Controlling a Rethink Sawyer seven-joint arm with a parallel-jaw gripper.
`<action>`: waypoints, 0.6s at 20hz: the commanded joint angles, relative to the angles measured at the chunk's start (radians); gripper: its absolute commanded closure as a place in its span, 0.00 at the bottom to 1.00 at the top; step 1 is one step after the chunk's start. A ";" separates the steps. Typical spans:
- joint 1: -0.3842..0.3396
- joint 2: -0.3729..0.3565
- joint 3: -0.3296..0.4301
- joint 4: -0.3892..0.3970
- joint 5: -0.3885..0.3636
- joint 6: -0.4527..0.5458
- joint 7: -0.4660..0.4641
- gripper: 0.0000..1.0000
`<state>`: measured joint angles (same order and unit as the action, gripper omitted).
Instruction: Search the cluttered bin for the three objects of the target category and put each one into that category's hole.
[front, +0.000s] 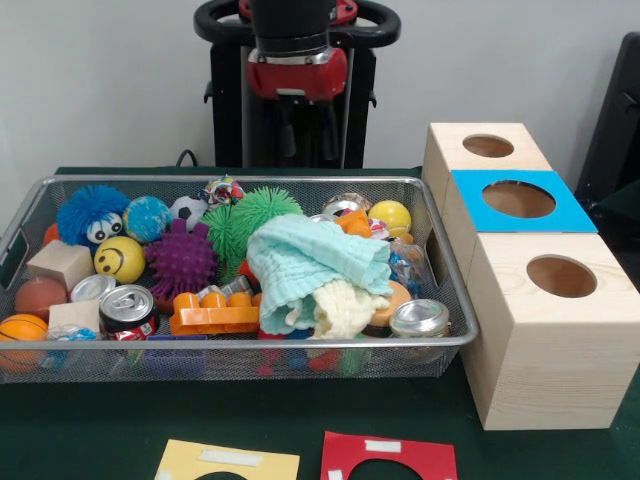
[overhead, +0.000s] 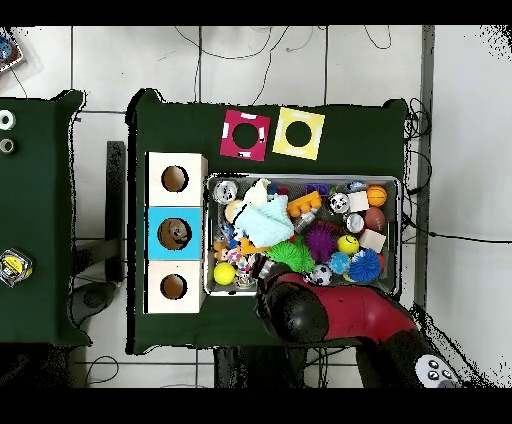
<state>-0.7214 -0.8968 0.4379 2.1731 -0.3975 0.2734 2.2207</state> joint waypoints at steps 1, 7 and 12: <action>-0.063 -0.078 0.260 0.078 -0.018 0.177 -0.274 0.00; -0.111 -0.049 0.346 0.068 -0.064 0.198 -0.284 0.00; -0.098 -0.004 0.349 0.040 -0.146 0.180 -0.262 0.00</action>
<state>-0.7990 -0.9411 0.6766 2.2114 -0.4291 0.3750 2.2205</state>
